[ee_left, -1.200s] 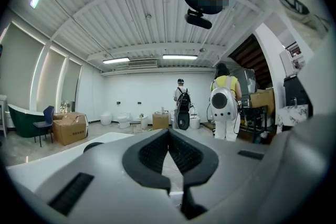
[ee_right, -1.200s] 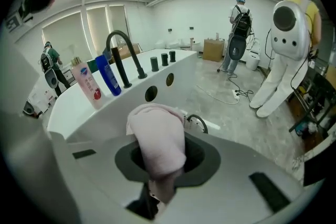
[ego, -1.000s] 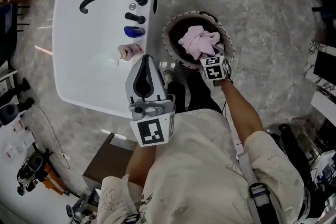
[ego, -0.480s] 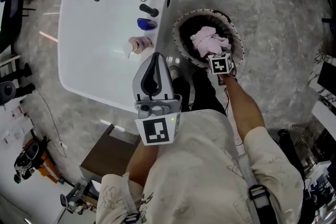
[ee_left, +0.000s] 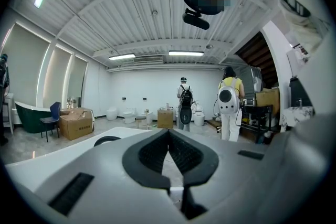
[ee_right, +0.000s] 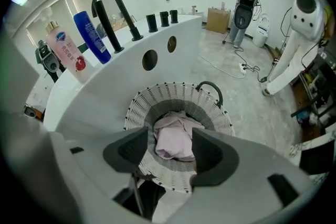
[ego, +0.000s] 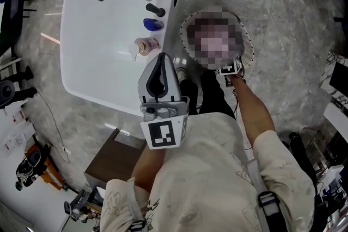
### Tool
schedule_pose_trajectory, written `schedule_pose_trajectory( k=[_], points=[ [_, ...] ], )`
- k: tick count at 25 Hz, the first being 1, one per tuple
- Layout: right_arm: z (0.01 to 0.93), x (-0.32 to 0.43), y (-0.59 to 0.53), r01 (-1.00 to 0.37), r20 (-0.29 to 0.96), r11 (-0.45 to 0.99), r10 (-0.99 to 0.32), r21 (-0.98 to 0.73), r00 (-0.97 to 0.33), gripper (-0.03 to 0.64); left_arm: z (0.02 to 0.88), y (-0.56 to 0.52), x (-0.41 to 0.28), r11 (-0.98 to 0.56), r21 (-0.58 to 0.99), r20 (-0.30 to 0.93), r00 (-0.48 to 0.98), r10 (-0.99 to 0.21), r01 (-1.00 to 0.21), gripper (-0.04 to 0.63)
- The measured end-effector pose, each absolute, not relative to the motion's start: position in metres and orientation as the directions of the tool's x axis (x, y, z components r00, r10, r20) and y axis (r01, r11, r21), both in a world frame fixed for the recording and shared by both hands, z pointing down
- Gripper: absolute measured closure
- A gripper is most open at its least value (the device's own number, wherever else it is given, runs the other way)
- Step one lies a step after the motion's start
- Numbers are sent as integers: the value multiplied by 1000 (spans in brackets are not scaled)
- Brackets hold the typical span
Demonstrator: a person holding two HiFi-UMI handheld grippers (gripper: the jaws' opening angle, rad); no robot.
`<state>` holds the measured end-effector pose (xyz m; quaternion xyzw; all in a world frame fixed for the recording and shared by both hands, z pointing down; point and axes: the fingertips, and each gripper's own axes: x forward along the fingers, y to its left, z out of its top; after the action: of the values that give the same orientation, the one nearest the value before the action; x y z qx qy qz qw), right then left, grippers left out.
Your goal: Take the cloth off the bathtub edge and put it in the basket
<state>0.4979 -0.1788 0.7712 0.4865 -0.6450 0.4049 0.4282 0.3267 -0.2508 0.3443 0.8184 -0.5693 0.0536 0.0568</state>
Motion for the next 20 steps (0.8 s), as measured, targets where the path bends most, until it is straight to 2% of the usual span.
schedule_pose_trajectory(
  k=[10,20],
  points=[
    [764,497,-172,-973,944,212,-290,-95,-155,371,345,-247,314,-325,34,152,327,-933,-945,594],
    [715,480,-177,-967,885,234,-424,-99,-193,371,338,-233,295,-309,47,130,312,-941,-950,594]
  ],
)
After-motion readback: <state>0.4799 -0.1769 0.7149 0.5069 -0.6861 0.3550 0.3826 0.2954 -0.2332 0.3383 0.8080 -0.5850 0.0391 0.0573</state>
